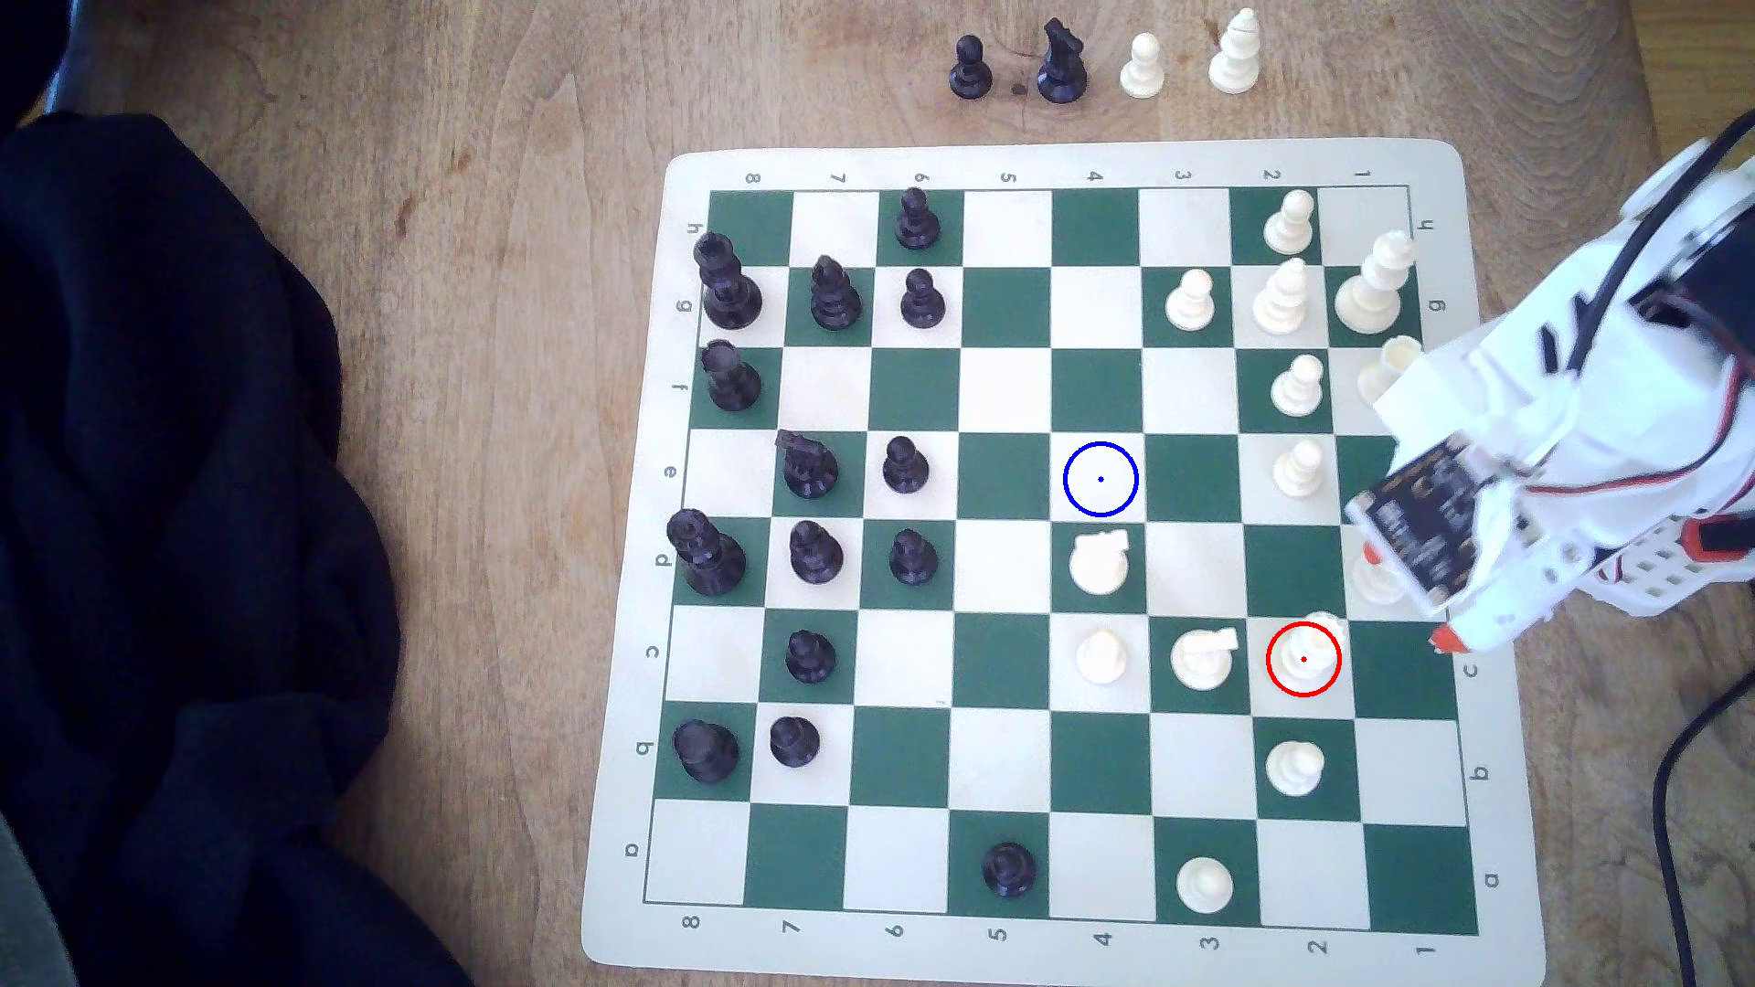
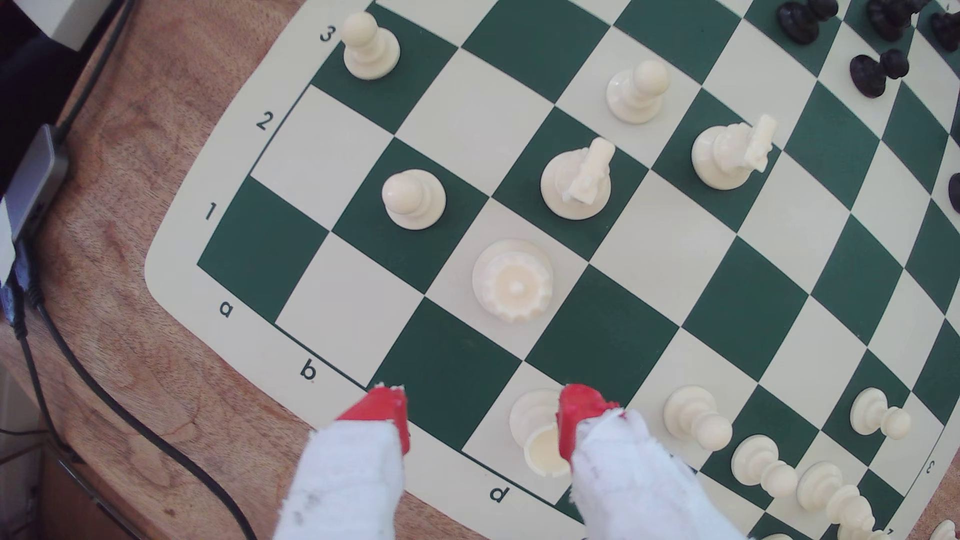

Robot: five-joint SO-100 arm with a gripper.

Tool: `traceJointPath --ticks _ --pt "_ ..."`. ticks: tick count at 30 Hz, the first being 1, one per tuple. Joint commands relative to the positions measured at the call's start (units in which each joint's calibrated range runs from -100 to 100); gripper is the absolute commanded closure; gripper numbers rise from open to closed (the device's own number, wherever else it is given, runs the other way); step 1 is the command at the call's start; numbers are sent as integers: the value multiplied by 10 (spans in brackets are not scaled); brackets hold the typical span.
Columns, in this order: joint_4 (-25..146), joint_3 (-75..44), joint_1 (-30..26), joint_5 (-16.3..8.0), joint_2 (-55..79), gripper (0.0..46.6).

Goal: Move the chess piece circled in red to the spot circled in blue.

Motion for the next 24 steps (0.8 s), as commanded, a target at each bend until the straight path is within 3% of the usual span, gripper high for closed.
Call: traceJointPath --ticks 1,24 --pt "-41 28 13 0 15 313" --pt "-153 64 31 6 138 316"
